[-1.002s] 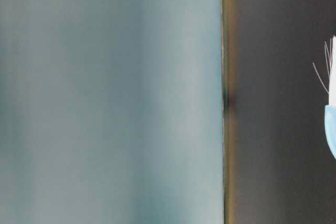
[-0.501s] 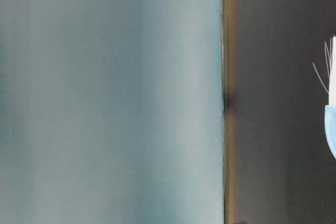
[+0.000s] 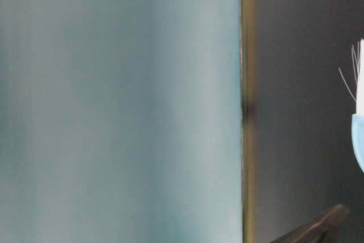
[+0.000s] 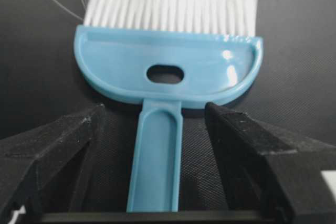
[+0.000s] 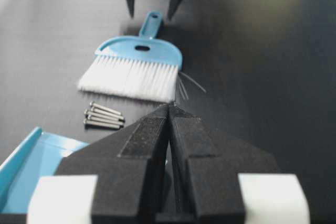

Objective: Hold the dustpan with a person, while the left arm uses a hand brush to gather the screws into the dustpan.
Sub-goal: 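Close the left gripper on the blue brush handle, then lift the brush with the left gripper and carry it toward the screws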

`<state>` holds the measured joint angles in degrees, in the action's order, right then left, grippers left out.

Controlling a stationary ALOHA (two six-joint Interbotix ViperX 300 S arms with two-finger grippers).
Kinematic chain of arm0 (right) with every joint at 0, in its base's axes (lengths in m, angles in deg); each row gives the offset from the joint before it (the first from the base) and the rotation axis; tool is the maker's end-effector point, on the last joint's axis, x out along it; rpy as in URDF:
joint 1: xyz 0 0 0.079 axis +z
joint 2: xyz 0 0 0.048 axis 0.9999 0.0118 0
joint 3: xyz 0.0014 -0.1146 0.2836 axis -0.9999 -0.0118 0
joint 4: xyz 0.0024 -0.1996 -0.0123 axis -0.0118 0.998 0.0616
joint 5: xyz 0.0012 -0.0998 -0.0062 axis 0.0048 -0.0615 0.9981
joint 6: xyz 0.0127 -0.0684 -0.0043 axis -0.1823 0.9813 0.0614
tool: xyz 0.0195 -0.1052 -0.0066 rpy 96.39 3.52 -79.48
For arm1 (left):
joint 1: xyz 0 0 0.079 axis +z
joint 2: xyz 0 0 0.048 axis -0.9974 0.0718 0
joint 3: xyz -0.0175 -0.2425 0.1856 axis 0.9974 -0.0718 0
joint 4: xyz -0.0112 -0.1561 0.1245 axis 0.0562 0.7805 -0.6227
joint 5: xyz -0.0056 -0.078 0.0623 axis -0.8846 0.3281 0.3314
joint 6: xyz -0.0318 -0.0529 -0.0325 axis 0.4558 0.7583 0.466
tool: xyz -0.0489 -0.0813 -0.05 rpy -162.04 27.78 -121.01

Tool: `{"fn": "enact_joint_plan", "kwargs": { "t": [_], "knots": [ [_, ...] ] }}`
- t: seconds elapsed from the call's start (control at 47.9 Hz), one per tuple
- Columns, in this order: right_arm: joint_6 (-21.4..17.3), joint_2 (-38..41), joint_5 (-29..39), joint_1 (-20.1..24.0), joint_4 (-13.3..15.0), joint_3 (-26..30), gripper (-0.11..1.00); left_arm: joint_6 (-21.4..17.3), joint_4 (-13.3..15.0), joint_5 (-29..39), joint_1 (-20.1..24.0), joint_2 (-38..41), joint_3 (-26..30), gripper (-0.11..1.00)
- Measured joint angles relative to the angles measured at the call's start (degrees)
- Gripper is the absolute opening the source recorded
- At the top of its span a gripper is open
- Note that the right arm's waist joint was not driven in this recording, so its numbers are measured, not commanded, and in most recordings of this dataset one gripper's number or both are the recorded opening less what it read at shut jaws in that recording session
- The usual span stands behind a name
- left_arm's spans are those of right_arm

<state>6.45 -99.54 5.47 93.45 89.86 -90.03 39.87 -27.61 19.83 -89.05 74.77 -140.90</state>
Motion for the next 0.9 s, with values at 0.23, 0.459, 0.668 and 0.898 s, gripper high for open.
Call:
{"fn": "enact_joint_plan", "kwargs": {
  "t": [0.23, 0.459, 0.668, 0.898],
  "knots": [
    [-0.09, 0.00, -0.09, 0.00, 0.09, 0.00, 0.00, -0.62, 0.00, 1.05, 0.09, 4.48, 2.11, 0.74],
    [0.00, 0.00, -0.09, 0.00, 0.09, 0.00, 0.00, -0.88, 0.00, 7.12, -0.09, 5.01, 4.83, 0.72],
    [0.00, 0.09, -0.09, 0.00, 0.00, 0.00, 0.00, -0.18, -0.09, 10.46, -0.53, 5.10, 6.06, 0.55],
    [0.00, 0.00, -0.09, 0.00, 0.00, -0.09, 0.00, -0.09, -0.26, 13.45, -1.14, 3.96, 6.86, 0.30]
  ]
}}
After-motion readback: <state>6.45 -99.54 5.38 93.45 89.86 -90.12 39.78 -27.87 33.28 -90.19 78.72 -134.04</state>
